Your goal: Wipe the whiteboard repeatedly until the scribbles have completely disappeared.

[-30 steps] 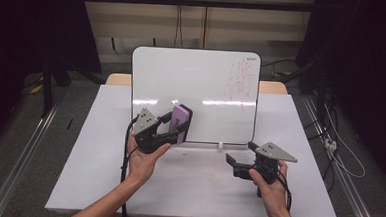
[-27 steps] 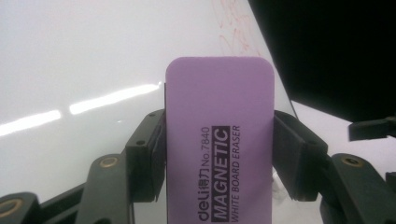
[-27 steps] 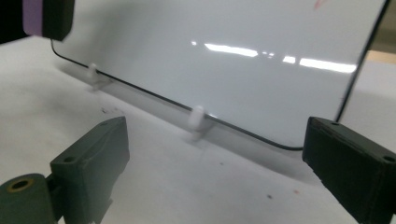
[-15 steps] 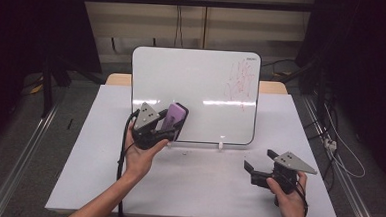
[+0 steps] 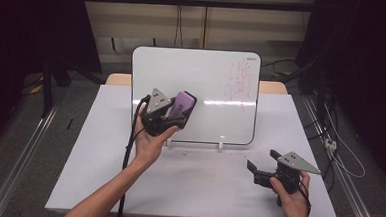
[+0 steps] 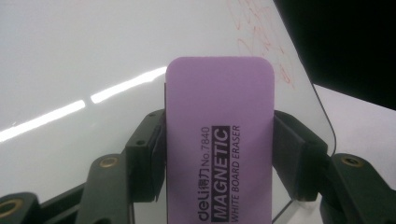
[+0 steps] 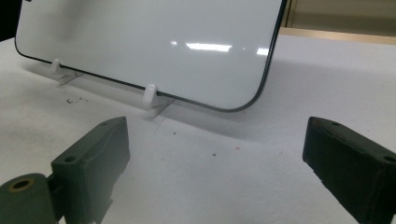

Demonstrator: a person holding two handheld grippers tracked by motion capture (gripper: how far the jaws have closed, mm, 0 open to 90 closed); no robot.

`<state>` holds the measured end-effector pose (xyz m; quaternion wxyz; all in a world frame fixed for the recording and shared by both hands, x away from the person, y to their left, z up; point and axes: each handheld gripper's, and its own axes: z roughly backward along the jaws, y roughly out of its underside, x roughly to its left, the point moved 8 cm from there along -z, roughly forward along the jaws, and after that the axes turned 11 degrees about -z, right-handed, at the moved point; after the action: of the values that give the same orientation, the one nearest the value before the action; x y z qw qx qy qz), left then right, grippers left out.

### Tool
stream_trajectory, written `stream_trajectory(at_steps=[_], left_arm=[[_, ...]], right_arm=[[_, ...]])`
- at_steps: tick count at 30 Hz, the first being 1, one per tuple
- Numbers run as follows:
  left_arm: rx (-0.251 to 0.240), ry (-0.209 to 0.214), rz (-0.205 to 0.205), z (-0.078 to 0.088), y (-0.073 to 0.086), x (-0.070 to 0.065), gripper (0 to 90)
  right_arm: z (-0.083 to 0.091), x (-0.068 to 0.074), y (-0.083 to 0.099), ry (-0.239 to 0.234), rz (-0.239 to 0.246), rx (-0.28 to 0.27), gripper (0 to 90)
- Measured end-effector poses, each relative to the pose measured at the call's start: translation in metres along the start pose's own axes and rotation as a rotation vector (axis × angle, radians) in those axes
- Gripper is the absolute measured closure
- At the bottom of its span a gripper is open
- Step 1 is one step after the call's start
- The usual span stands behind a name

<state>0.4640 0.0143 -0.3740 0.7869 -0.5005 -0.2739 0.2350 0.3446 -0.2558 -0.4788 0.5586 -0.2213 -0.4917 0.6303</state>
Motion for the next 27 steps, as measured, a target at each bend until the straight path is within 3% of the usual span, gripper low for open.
stream_trajectory(at_steps=[12,13,17,19,20,22,27], left_arm=[[0.019,-0.005,-0.039,-0.038,-0.027,-0.002,41.3],[0.022,-0.017,-0.064,-0.043,-0.032,-0.002,41.3],[0.025,-0.033,-0.099,-0.050,-0.040,-0.006,41.3],[0.027,-0.045,-0.146,-0.058,-0.049,-0.011,41.3],[0.027,-0.045,-0.146,-0.058,-0.049,-0.011,41.3],[0.038,-0.061,-0.193,-0.062,-0.054,-0.014,41.3],[0.062,-0.092,-0.261,-0.075,-0.061,-0.016,41.3]], right_arm=[[-0.001,0.001,0.004,-0.024,-0.004,0.011,7.5],[-0.001,0.001,0.004,-0.024,-0.003,0.009,7.5],[0.001,0.000,0.003,-0.025,-0.006,0.006,7.5],[0.000,0.000,0.003,-0.024,-0.003,0.006,7.6],[0.000,0.000,0.003,-0.024,-0.003,0.006,7.6],[0.000,0.001,0.003,-0.026,-0.006,0.009,7.6],[0.000,0.001,0.004,-0.028,-0.002,0.012,7.6]])
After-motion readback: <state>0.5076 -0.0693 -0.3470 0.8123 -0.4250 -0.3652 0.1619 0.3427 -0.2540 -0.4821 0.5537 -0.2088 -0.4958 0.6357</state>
